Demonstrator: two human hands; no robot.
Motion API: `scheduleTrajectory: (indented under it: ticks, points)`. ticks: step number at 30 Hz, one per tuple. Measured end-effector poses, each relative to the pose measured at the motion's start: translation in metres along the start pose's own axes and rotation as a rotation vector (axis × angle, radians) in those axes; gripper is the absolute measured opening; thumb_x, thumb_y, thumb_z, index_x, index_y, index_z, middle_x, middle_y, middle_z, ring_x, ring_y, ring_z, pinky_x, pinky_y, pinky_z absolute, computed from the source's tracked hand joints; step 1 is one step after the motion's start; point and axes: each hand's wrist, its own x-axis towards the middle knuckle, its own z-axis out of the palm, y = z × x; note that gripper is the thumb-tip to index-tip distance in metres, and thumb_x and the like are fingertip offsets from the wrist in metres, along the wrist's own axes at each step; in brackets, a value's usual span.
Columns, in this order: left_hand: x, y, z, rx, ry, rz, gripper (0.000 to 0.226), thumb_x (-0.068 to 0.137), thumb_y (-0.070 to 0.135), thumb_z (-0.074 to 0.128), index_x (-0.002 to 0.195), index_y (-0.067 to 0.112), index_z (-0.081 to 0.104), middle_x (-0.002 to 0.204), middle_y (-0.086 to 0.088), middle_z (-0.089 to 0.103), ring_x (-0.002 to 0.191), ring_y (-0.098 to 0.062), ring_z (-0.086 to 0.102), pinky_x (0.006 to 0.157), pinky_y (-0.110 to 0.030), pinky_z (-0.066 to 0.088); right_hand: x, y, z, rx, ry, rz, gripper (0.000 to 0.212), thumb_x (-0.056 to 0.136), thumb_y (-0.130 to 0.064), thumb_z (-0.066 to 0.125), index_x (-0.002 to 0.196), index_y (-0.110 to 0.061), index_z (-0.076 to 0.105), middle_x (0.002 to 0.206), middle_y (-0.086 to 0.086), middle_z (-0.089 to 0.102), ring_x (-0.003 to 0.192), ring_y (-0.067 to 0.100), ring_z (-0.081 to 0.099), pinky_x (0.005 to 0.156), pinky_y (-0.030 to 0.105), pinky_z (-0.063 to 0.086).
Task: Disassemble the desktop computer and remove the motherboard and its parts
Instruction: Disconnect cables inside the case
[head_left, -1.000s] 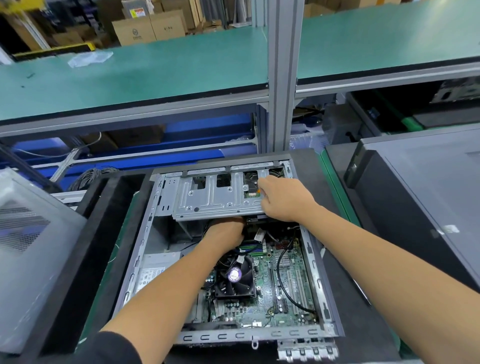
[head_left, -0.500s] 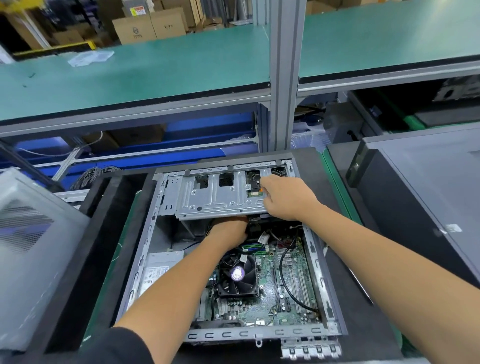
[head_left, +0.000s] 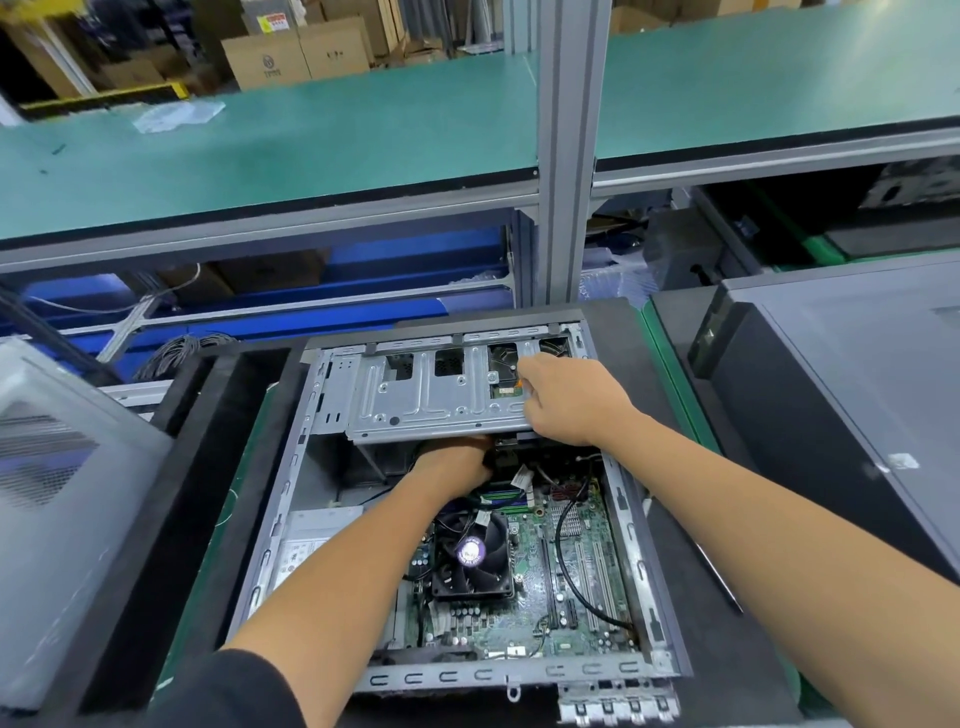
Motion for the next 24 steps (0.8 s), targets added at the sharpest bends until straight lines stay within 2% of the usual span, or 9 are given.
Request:
scheduleTrajectory:
  ticks: [4, 9, 15, 17, 19, 24]
  points:
    - [-0.0049, 0.0029, 0.0023, 0.003, 0.004, -0.021, 0.025, 0.091, 0.016, 0.053, 0.114, 0.006, 0.054, 0.115, -0.017, 0.059, 0.096, -0.032, 0.058, 0.069, -0.03, 0.04, -0.0002, -0.0009, -0.0019, -0.008, 0.001, -0.011, 0.007, 0.091, -0.023, 0.042, 0.088, -0.021, 0.037, 0.083, -0.003, 0.042, 0.054, 0.015, 0.037, 0.05, 0.031, 0.026]
    - [-0.0012, 0.0013, 0.0011, -0.018, -0.01, -0.028, 0.025, 0.091, 0.018, 0.053, 0.114, 0.009, 0.054, 0.118, -0.014, 0.058, 0.102, -0.032, 0.056, 0.074, -0.029, 0.04, 0.0005, 0.0009, -0.0002, -0.003, 0.007, -0.004, 0.008, 0.09, -0.023, 0.043, 0.087, -0.021, 0.036, 0.078, -0.005, 0.037, 0.052, 0.01, 0.035, 0.048, 0.03, 0.022]
    - [-0.0026, 0.0022, 0.004, 0.055, 0.013, 0.02, 0.023, 0.091, 0.013, 0.053, 0.112, 0.003, 0.055, 0.113, -0.018, 0.061, 0.094, -0.032, 0.059, 0.067, -0.03, 0.039, 0.0003, 0.0, -0.0018, -0.008, 0.022, -0.008, 0.004, 0.09, -0.022, 0.043, 0.089, -0.018, 0.042, 0.082, -0.002, 0.045, 0.061, 0.023, 0.044, 0.054, 0.032, 0.03]
    - [-0.0012, 0.0005, 0.0046, 0.038, 0.016, 0.027, 0.029, 0.091, 0.015, 0.054, 0.118, 0.004, 0.053, 0.12, -0.017, 0.058, 0.102, -0.032, 0.058, 0.073, -0.031, 0.042, -0.0004, -0.0004, -0.0011, -0.007, 0.018, -0.006, 0.005, 0.091, -0.022, 0.043, 0.091, -0.017, 0.044, 0.085, -0.001, 0.047, 0.062, 0.023, 0.045, 0.055, 0.033, 0.033]
    - [-0.0007, -0.0003, 0.0028, 0.009, 0.014, 0.004, 0.028, 0.09, 0.018, 0.054, 0.116, 0.009, 0.056, 0.122, -0.014, 0.058, 0.105, -0.032, 0.057, 0.077, -0.03, 0.042, -0.0008, -0.001, -0.0006, -0.003, 0.013, -0.007, 0.004, 0.091, -0.022, 0.043, 0.09, -0.018, 0.042, 0.085, -0.002, 0.046, 0.061, 0.022, 0.044, 0.055, 0.033, 0.032]
    - [-0.0046, 0.0016, 0.0028, -0.017, 0.012, -0.009, 0.021, 0.091, 0.015, 0.053, 0.11, 0.007, 0.055, 0.11, -0.016, 0.061, 0.092, -0.031, 0.059, 0.067, -0.03, 0.04, -0.0001, -0.0023, -0.0029, -0.007, 0.01, -0.006, 0.004, 0.091, -0.022, 0.043, 0.09, -0.019, 0.04, 0.085, -0.002, 0.045, 0.06, 0.021, 0.044, 0.054, 0.032, 0.03]
